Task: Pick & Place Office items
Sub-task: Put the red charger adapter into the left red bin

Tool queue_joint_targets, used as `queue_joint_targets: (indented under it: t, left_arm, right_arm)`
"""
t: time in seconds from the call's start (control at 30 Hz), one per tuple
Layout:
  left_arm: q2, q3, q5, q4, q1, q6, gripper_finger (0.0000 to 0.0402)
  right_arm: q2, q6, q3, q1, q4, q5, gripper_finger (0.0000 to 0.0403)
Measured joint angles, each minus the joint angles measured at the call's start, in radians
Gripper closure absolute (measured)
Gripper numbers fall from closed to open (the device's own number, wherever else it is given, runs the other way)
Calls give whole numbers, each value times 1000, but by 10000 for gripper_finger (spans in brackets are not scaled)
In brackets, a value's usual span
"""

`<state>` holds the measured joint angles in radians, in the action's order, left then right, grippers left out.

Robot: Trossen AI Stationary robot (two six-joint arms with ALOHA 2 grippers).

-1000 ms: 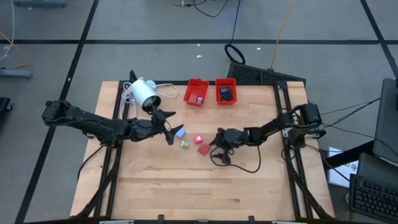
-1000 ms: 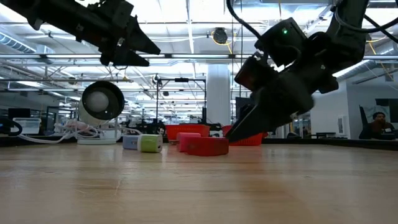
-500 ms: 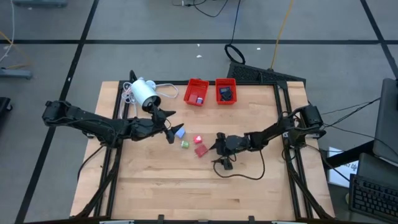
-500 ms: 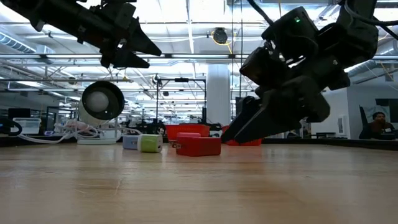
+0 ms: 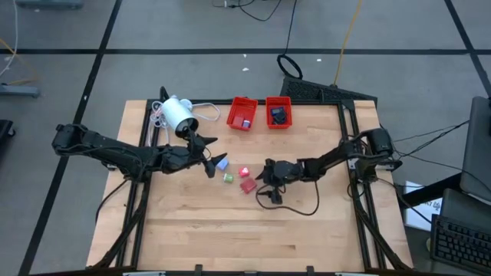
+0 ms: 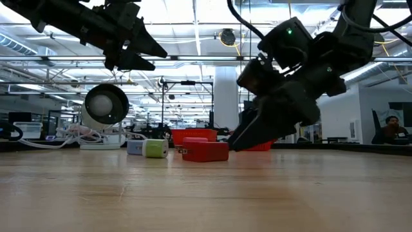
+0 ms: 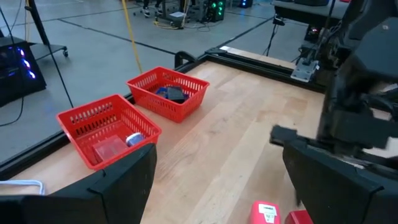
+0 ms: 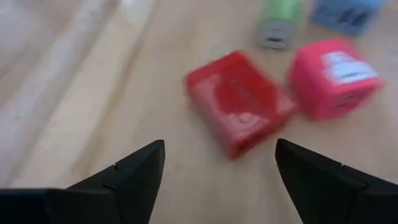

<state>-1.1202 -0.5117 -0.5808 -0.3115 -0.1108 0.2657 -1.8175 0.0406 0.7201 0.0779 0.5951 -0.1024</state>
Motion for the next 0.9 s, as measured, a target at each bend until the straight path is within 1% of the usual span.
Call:
queue_joint_targets:
  t: [0.1,0.2,0.33,0.37,0.43,0.5,0.67,0.8,0.9]
  left_arm:
    - [0,0,0,0,0,0,53]
    - [0,0,0,1,0,2,53]
    - [0,0,0,2,0,2,53]
    - [0,0,0,2,0,2,53]
    - [0,0,1,2,0,2,53]
    - [0,0,2,2,0,2,53]
    - [0,0,3,2,0,1,53]
    - [0,0,3,2,0,1,53]
    - [0,0,3,1,0,2,53]
  right_arm:
    - [-18,0,17,20,5,-33,115]
    - [-17,1,21,41,-1,-36,119]
    - [-2,37,21,61,7,-128,121]
    - [-1,40,22,66,21,-134,121]
    - [-1,31,22,75,29,-123,121]
    - [-2,-4,22,80,25,-76,122]
    - [-2,-108,22,77,22,99,116]
    - [-2,-127,52,55,13,123,104]
    - [-2,-106,78,49,15,93,93]
